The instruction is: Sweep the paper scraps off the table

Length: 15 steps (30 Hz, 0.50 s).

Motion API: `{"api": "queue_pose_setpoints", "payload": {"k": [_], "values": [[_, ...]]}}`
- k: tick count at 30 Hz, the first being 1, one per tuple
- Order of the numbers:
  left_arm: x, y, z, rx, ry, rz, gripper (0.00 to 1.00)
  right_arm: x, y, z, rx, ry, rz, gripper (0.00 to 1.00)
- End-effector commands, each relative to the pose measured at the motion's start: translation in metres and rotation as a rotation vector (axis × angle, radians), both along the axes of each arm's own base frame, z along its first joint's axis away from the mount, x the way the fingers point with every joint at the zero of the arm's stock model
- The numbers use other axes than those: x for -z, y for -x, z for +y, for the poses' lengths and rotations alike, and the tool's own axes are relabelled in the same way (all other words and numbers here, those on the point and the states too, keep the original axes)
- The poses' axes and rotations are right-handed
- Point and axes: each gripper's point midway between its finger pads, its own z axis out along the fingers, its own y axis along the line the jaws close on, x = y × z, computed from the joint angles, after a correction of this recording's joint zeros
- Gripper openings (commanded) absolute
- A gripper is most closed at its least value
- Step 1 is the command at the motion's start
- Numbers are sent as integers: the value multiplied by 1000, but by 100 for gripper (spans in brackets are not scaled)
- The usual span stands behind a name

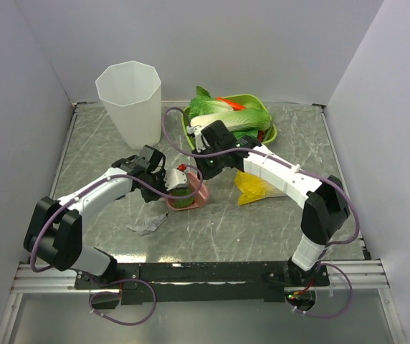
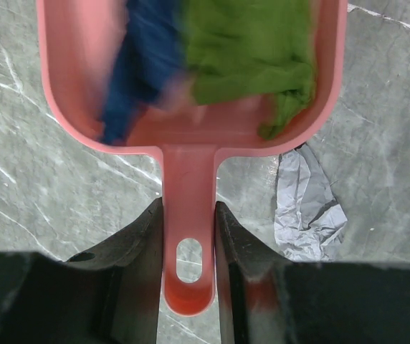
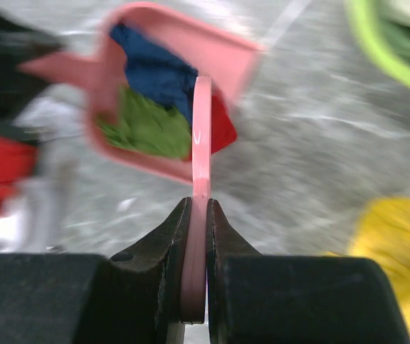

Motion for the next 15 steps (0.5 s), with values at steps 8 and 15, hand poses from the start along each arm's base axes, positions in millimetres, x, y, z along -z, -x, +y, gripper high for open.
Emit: {"api": "queue_pose_setpoints", "payload": {"k": [8,15], "values": [[-6,-2,-16,-11,88,-16,1,-53,6,-3,-39,-98,-87,0],[-10,4,-26,-21,199,-63,1,-60,-3,-37,14,15,-225,0]]}}
